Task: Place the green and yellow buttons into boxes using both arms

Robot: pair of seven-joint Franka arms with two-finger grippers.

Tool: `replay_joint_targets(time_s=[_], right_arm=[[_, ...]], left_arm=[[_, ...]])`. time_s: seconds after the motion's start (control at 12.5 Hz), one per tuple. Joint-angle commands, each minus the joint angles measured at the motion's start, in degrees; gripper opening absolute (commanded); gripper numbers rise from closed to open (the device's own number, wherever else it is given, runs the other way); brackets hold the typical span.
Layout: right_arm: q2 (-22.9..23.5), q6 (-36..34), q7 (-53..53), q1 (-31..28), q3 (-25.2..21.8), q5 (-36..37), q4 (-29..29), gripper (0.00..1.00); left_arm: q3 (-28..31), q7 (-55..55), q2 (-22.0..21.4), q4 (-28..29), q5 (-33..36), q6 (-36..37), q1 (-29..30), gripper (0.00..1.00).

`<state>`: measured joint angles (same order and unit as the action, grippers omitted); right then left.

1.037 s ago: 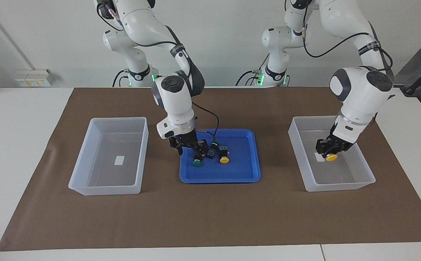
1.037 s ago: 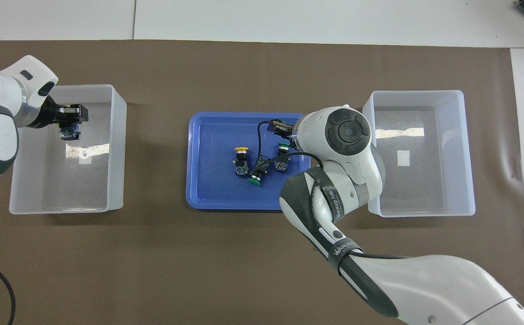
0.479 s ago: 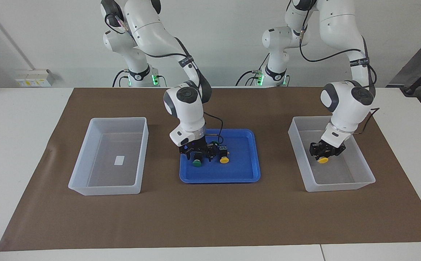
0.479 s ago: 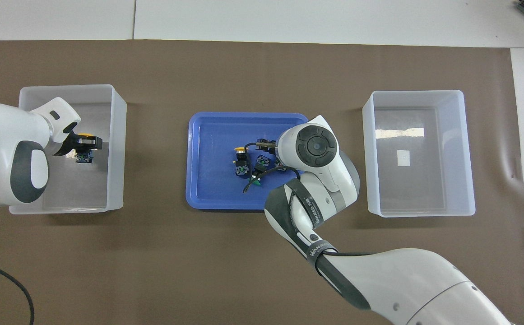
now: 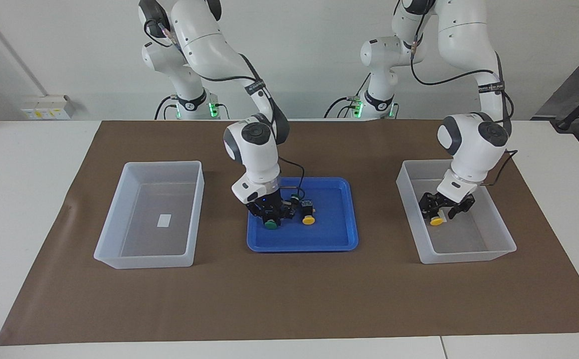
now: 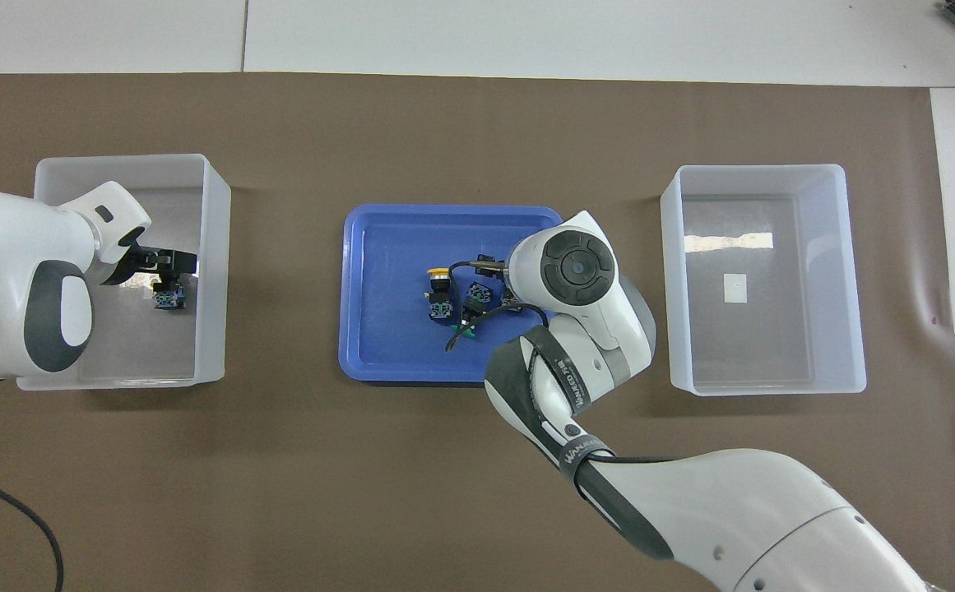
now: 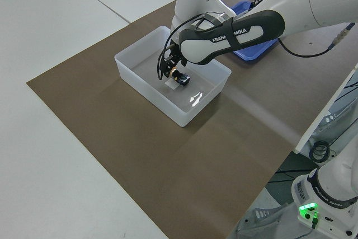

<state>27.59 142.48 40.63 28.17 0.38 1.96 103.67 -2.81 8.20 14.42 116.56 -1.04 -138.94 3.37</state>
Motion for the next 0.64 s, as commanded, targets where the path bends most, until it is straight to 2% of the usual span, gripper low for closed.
replay_joint_targets(time_s=[0.0, 0.08, 0.24, 0.4, 0.56], right_arm=[[-0.3, -0.1, 0.1, -1.1, 0.3, 1.0, -0.8, 0.0], [-1.7, -2.7, -0.4, -2.2, 0.3, 0.9, -2.1, 0.0], [-5.2, -9.7, -0.5, -4.8, 0.3, 0.3, -5.8, 0.0], [-9.0, -12.6, -0.8, -8.0, 0.3, 0.3, -6.0, 0.0], [-11.8, -16.1, -6.9, -12.2, 0.3, 0.3, -6.0, 0.0]], left_arm=[[0.1, 0.8, 1.6, -10.5, 1.0, 10.2, 0.4, 1.0], [0.1, 0.7, 2.4, -14.7, 1.0, 14.4, 0.4, 1.0], [0.1, 0.4, 2.6, -19.7, 1.0, 19.4, 0.5, 1.0], [0.1, -1.8, 2.3, -20.7, 0.5, 20.7, -0.5, 1.0], [0.0, -11.1, 1.9, -20.1, 0.7, 20.6, -5.5, 1.0]])
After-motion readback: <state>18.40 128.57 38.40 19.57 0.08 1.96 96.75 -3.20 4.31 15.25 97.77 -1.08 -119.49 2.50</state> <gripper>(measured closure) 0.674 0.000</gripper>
